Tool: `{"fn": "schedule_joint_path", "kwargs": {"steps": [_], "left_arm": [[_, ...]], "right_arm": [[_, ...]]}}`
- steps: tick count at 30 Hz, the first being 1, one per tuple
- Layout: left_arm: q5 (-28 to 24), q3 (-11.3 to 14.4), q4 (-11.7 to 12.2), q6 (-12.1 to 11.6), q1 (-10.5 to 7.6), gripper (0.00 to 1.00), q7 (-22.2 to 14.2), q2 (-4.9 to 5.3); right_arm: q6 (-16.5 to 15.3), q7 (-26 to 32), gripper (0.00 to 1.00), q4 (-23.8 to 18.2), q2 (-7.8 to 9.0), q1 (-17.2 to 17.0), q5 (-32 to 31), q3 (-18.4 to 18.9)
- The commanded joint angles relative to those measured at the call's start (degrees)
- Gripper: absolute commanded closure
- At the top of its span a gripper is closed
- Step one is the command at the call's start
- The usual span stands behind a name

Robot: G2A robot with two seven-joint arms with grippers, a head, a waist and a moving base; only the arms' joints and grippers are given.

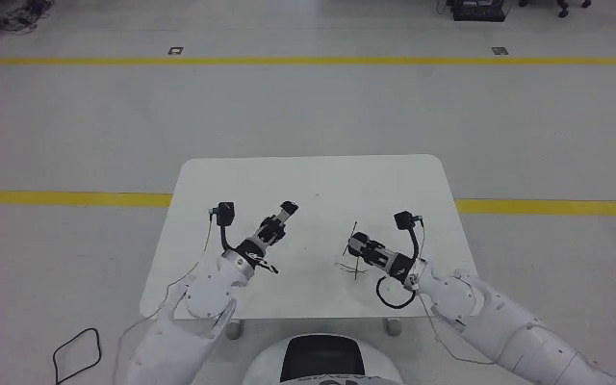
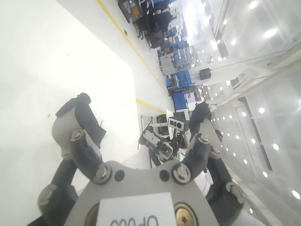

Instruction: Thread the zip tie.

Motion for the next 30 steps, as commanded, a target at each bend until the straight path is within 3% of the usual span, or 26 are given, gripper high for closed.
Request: {"fn": "schedule_joint_path", "kwargs": {"steps": [1,5,7,8,15,20,24,30], "left_arm": [[0.58,3.60,1.92,0.75,-2.61,0.00,0.37,-0.61],[1.32,8.29,5.10,2.16,-6.26,0.00,2.56,-1.73],[0.90,9.51,5.97,2.25,-7.14,0.00,4.11,-2.15],[1.16,9.70,6.30,1.89,-7.41,0.00,5.66,-2.30],[1.16,9.70,6.30,1.89,-7.41,0.00,5.66,-2.30],[-1.33,11.35,7.79,-0.11,-8.12,0.00,1.15,-2.52],[-2.18,14.69,10.24,-0.68,-10.62,0.00,-1.84,-3.24],[-5.02,19.50,13.40,-1.62,-14.38,0.00,-3.23,-4.79]], "right_arm": [[0.00,-0.54,1.00,-0.74,-0.02,-1.13,-0.32,0.89],[0.00,-0.85,1.00,-1.24,-0.22,-2.80,0.06,2.56],[0.00,-0.76,1.00,-1.23,-0.27,-2.94,0.18,2.82],[0.00,-0.76,1.00,-1.23,-0.27,-2.94,0.18,2.82],[0.00,-0.76,1.00,-1.23,-0.27,-2.94,0.18,2.82],[0.00,-2.55,1.00,-0.94,-0.94,-4.01,1.40,3.64],[0.00,-3.57,1.00,-0.70,-1.38,-5.60,3.30,4.89],[0.00,-3.70,1.00,-0.07,-1.77,-8.17,3.47,7.57]]}}
